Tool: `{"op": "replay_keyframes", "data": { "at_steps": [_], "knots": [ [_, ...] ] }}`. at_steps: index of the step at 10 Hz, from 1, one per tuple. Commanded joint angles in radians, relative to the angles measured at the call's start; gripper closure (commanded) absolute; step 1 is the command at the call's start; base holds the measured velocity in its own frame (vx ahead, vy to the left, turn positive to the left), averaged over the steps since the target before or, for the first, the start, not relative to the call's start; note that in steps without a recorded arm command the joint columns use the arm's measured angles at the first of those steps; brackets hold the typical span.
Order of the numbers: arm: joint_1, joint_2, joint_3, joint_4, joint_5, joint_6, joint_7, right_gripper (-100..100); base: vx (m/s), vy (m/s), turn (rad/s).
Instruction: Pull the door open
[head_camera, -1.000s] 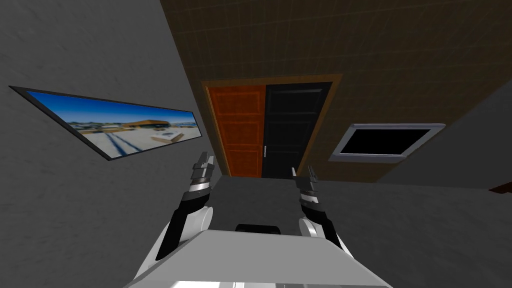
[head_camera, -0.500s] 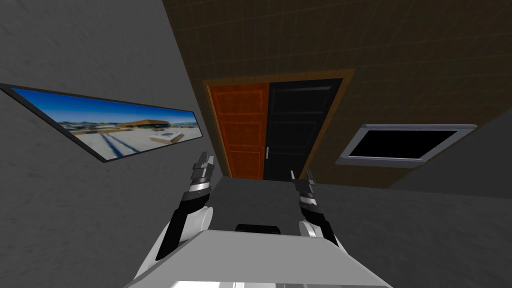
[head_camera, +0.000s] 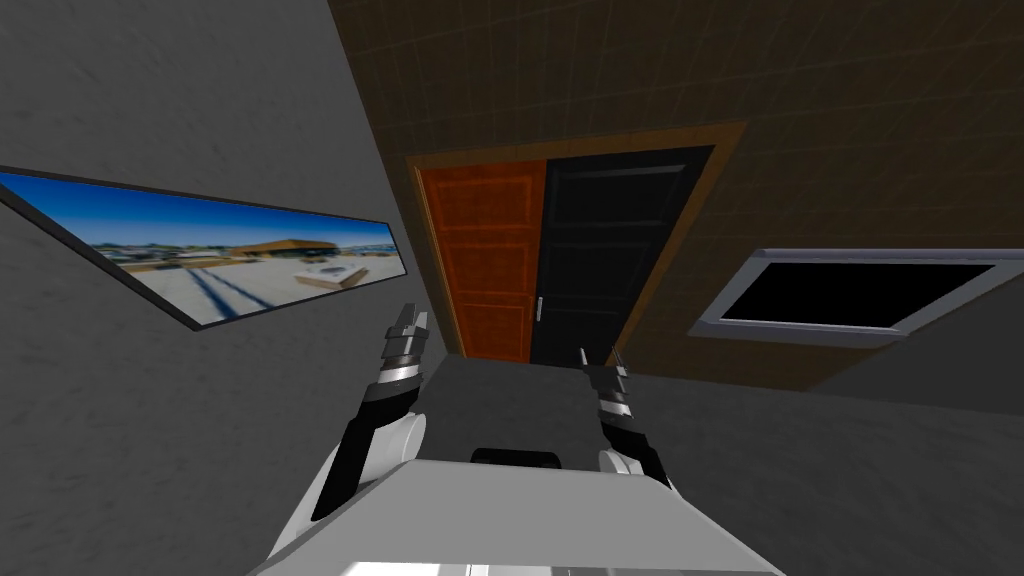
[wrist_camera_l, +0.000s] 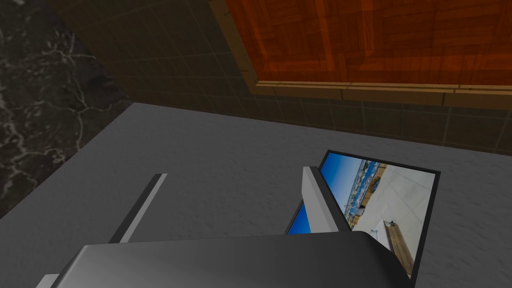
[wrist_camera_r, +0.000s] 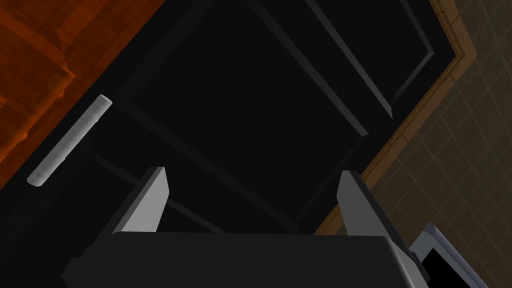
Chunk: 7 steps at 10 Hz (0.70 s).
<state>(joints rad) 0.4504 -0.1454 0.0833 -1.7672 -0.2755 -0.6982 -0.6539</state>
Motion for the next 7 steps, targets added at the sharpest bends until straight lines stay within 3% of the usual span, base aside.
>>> {"op": "replay_keyframes", "data": {
  "at_steps": [1, 7],
  "knots": [
    [-0.006, -0.005, 0.002, 0.04, -0.01, -0.01, -0.042, -100, 0.104, 0.034, 0.043],
    [-0.015, -0.023, 0.012, 0.16, -0.047, -0.035, -0.183, -100, 0.106, 0.024, 0.054]
  ]
}}
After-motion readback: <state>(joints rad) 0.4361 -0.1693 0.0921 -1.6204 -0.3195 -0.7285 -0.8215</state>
